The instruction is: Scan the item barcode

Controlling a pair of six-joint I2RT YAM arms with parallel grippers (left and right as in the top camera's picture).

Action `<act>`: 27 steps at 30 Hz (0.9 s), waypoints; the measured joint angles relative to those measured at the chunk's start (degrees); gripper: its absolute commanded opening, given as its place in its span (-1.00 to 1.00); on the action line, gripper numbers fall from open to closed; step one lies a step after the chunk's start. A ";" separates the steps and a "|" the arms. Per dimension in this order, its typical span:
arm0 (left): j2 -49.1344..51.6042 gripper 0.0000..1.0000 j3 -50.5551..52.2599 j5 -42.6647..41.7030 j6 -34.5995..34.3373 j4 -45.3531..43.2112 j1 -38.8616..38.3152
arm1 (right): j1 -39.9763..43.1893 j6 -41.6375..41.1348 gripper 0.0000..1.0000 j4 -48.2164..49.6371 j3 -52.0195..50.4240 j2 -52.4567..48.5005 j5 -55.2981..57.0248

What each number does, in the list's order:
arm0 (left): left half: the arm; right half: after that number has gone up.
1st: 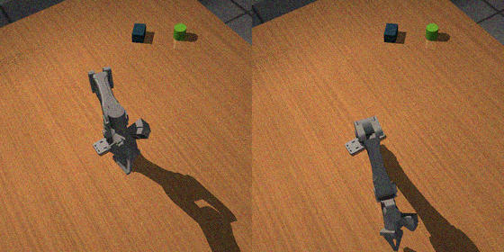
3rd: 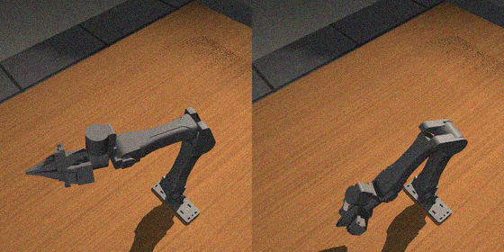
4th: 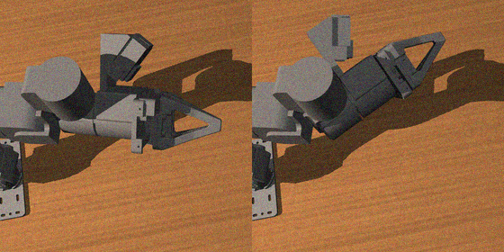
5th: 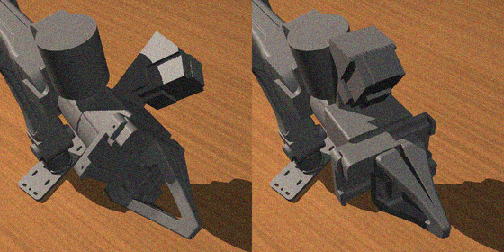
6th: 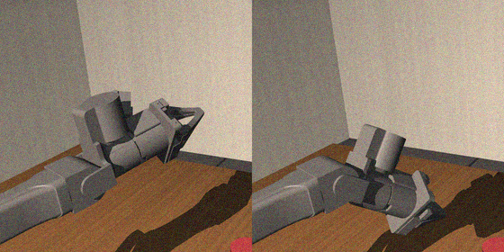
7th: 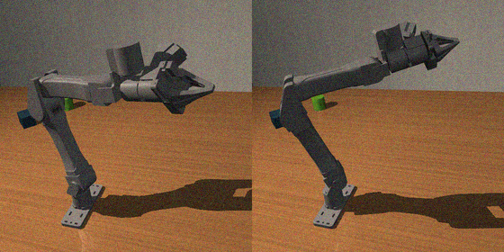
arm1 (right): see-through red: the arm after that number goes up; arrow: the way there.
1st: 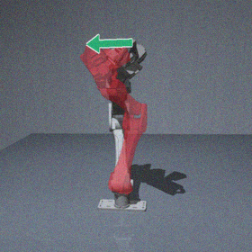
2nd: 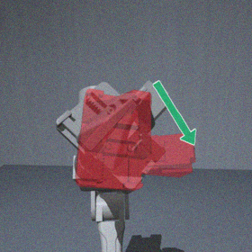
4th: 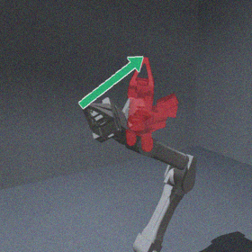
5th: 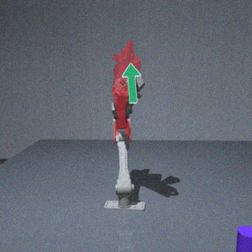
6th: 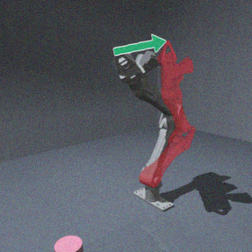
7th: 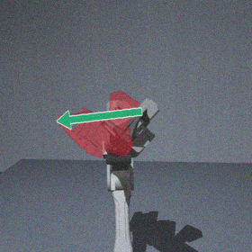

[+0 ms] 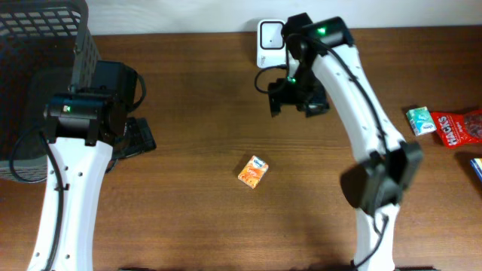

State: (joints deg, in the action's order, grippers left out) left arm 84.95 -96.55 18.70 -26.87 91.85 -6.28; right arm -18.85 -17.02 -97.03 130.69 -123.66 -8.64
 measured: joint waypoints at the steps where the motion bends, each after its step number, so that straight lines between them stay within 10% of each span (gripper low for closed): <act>1: 0.00 0.98 0.00 0.00 0.00 0.02 0.00 | -0.37 -0.90 0.82 0.02 -2.25 2.71 0.76; 15: 0.00 0.98 0.04 0.00 0.00 -0.09 -0.02 | -0.94 -11.34 0.97 38.01 -54.29 14.86 -15.06; 27: 0.00 0.99 0.04 0.00 0.00 0.02 0.00 | -1.03 -23.39 0.97 61.61 -71.63 20.87 -27.93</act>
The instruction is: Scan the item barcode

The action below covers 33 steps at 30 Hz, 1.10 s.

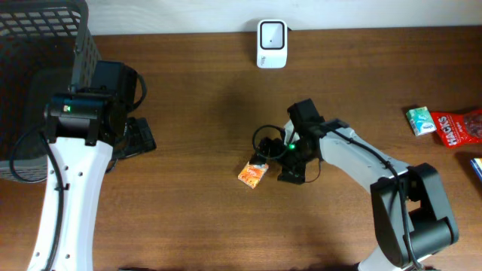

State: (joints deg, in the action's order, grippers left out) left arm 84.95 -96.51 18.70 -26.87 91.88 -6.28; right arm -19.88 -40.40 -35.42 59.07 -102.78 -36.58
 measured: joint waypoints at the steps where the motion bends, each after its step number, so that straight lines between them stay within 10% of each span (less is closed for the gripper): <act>1: 0.00 0.98 0.00 0.00 0.00 0.00 -0.02 | -0.09 -0.81 0.96 0.83 -1.27 0.00 -0.09; 7: 0.00 0.98 0.00 0.00 0.00 0.00 0.00 | -0.37 -4.70 0.29 4.87 -5.90 0.50 -0.09; 17: 0.00 0.98 0.00 0.00 0.00 0.00 0.00 | -2.93 -10.36 0.24 18.43 -8.85 0.59 1.46; 25: 0.00 0.98 0.00 0.00 0.00 -0.02 0.00 | -4.61 -14.86 -0.36 21.18 -8.57 -1.60 1.40; 28: 0.00 0.98 0.00 0.00 0.00 -0.02 0.00 | -4.61 -15.12 -0.87 21.14 -8.57 -2.21 1.53; 33: 0.00 0.98 0.00 0.00 0.00 0.00 0.00 | -4.74 -11.87 -0.92 13.75 -4.72 -2.97 2.64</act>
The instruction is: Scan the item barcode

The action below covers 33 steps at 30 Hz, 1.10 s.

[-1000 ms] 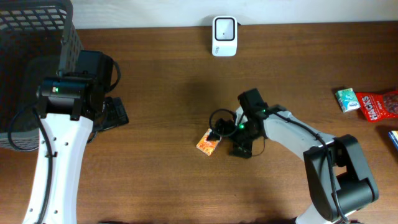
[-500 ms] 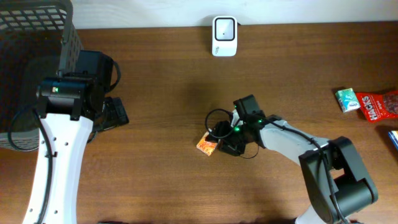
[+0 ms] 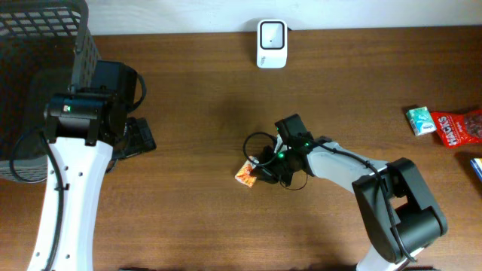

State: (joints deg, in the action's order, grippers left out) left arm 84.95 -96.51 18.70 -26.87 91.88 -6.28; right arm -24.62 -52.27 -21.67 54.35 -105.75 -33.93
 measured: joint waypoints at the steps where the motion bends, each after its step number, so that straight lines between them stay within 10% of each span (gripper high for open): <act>1: 0.00 0.98 0.00 0.00 0.00 -0.02 -0.02 | -0.04 1.49 -0.92 -4.90 2.25 -0.28 1.70; 10: 0.00 0.98 0.00 0.00 0.00 -0.07 0.00 | -0.42 13.92 -0.92 -39.06 29.44 -2.19 31.95; 17: 0.00 0.98 0.00 0.00 0.00 0.00 -0.02 | -3.41 17.42 -0.92 -37.35 34.05 -3.21 57.00; 33: 0.00 0.98 0.00 0.00 0.00 -0.02 -0.02 | -15.72 40.68 -0.92 -31.26 34.05 -14.58 71.08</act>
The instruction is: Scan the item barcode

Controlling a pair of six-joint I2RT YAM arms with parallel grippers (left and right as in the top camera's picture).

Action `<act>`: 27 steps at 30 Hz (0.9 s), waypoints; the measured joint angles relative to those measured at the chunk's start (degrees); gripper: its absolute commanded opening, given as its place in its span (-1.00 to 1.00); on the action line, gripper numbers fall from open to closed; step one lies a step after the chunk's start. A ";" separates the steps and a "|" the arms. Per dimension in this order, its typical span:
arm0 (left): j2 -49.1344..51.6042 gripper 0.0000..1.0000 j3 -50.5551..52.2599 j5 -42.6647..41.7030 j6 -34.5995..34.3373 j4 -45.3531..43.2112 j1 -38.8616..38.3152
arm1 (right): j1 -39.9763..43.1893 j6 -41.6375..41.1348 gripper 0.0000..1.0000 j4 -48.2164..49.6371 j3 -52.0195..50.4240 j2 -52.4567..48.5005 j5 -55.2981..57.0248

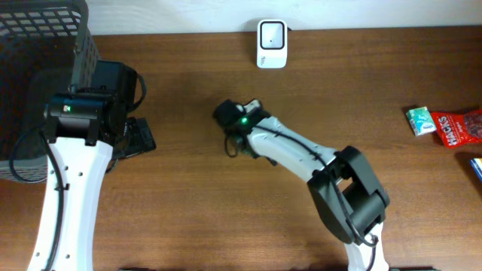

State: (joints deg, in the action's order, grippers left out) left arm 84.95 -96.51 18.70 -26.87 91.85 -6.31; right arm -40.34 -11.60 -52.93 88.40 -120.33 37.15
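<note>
The white barcode scanner (271, 34) stands at the table's back edge. My right arm reaches left across the table, and its gripper (228, 114) hovers left of and in front of the scanner. The small orange box is nowhere on the table; it is hidden under the right wrist, so the gripper looks shut on it. My left gripper (140, 137) rests open beside the basket with nothing in it.
A black mesh basket (38, 45) fills the back left corner. At the right edge lie a green packet (419, 120), a red Halls bag (459, 128) and a blue item (477, 167).
The right gripper was down on the orange box at the table's middle. It is now farther back and to the left, and the box is gone from that spot. The left arm is still.
The right gripper first hung near the scanner while the orange box lay mid-table. It then stood just right of the box, then over it. Now the gripper is up left of the scanner and the box has left the table.
</note>
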 measured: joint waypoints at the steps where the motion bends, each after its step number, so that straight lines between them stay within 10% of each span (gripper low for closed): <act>1: 0.00 0.98 0.00 0.00 0.00 0.00 0.02 | -0.70 1.07 -0.92 0.55 0.00 0.00 0.59; 27: 0.00 0.99 0.00 0.00 0.00 0.00 0.02 | -0.72 10.10 -0.78 0.24 0.00 -5.05 9.79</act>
State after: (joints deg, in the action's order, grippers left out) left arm 84.95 -96.51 18.70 -26.87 91.85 -6.28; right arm -41.06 -1.50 -52.69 88.40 -125.38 46.94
